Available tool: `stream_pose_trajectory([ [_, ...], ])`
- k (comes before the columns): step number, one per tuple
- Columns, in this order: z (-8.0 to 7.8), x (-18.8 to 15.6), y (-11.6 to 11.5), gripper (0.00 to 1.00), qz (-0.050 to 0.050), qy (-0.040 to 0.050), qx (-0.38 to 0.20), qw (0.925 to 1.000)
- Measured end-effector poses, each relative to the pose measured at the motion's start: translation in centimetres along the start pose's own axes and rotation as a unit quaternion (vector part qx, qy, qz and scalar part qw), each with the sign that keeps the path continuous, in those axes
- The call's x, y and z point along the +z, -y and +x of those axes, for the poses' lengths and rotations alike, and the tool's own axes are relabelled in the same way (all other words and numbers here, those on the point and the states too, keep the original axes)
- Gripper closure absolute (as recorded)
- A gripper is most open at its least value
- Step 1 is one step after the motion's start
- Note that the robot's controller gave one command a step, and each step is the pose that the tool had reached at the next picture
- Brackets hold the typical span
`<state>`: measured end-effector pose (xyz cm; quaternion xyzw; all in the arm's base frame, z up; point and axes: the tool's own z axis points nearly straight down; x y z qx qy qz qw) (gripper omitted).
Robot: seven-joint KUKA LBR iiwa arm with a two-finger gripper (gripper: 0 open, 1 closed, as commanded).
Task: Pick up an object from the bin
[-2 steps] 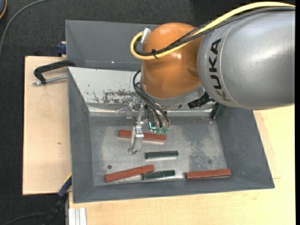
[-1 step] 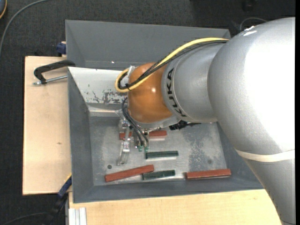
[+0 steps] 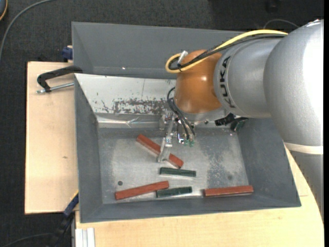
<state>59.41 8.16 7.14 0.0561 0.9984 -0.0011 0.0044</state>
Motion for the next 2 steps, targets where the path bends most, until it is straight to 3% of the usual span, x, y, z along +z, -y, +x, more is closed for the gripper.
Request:
stream_pose_trajectory([
  [1,0.3,0.0,-0.6,1.0,-0.002,-0.0024,-0.003,1.0],
  [2,0.8,-14.4,-1.0,1.0,-0.003,0.0022,-0.013,0.9999],
])
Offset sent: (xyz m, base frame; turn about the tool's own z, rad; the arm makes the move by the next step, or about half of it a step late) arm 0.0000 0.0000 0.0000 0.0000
